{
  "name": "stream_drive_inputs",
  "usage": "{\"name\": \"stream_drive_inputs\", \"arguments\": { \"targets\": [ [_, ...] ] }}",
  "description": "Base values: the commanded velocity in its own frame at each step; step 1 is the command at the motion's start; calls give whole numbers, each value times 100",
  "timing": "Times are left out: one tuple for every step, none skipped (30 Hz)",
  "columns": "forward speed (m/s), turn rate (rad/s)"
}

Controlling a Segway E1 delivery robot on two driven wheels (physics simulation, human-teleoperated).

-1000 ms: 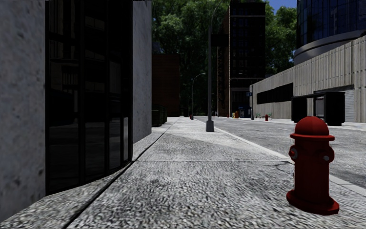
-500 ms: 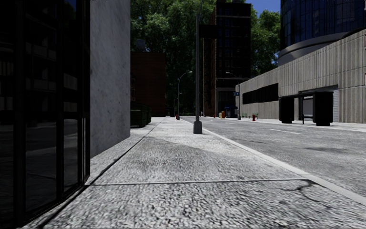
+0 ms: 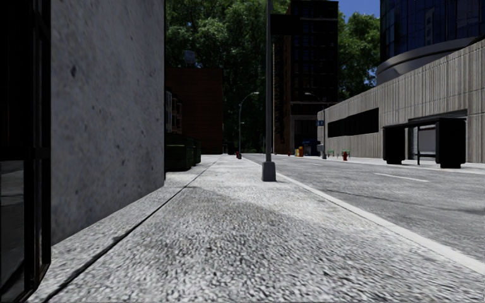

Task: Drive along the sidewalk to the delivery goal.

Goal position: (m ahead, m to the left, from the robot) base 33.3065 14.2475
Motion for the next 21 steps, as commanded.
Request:
{"name": "stream_drive_inputs", "arguments": {
  "targets": [
    [200, 22],
    [200, 22],
    [200, 22],
    [200, 22],
    [200, 22],
    [200, 22],
    [200, 22],
    [200, 22],
    [200, 22],
    [200, 22],
    [200, 22],
    [200, 22],
    [200, 22],
    [200, 22],
    [200, 22],
    [200, 0],
    [200, 0],
    [200, 0],
    [200, 0],
    [200, 0],
    [200, 0]
  ]
}}
